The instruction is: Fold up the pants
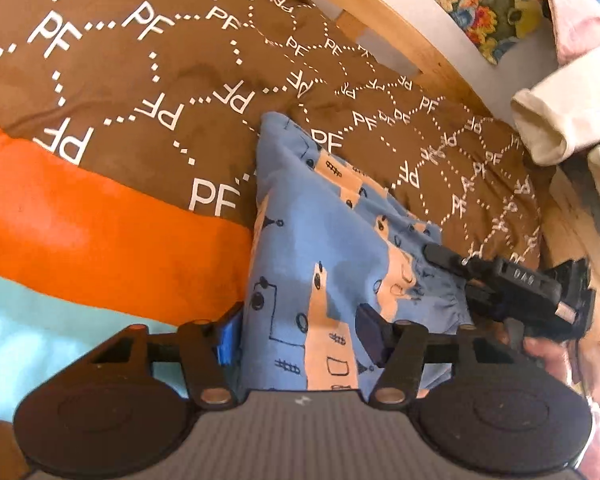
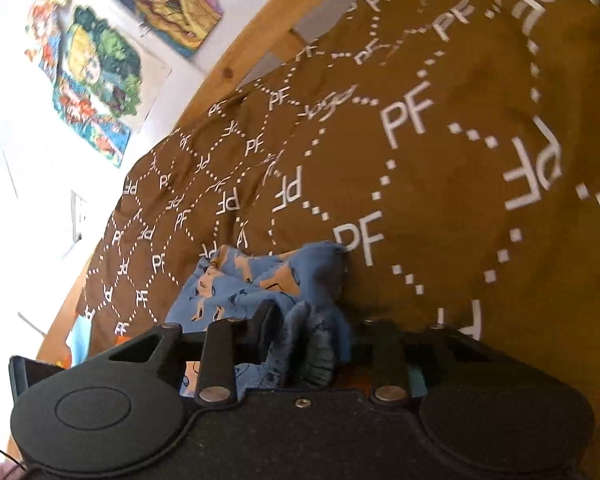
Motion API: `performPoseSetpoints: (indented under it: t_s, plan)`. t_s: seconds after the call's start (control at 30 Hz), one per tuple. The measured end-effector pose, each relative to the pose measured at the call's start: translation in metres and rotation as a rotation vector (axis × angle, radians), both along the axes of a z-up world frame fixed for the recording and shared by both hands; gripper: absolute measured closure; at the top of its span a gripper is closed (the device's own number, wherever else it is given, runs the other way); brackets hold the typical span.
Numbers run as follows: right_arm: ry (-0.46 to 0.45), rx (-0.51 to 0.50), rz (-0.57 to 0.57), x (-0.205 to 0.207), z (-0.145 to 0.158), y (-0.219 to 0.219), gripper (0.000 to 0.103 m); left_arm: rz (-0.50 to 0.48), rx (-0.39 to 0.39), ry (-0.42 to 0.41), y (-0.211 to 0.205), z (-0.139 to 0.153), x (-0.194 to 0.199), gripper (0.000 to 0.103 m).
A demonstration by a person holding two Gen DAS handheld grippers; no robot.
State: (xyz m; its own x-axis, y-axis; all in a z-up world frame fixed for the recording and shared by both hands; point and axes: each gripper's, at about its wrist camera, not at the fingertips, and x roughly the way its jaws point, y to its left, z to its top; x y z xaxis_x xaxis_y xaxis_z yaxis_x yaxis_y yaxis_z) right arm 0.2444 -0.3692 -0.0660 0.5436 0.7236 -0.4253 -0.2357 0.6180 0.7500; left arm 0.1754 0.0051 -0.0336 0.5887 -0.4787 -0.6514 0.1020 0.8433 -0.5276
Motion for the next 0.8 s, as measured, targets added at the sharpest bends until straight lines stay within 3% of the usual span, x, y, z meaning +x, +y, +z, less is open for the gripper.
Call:
performPoseSetpoints:
  t_s: [0.23,0.4,0.8]
  plan:
    - [0.032,0.053,-0.025,0.002,-0.006,-0.007,0.072,0.011,0.045,0.016,-0.001,0.000,0.001,0.057]
    - [-0.005,-0.022,-0.040,-0.004,0.002,0.003,0.081,0.006,0.117,0.011,-0.010,0.007,0.001,0.063]
    - [-0.151,-0.200,-0.089,-0.032,0.030,0.025,0.086,0.008,0.236,-0.042,-0.030,0.022,-0.012,0.082]
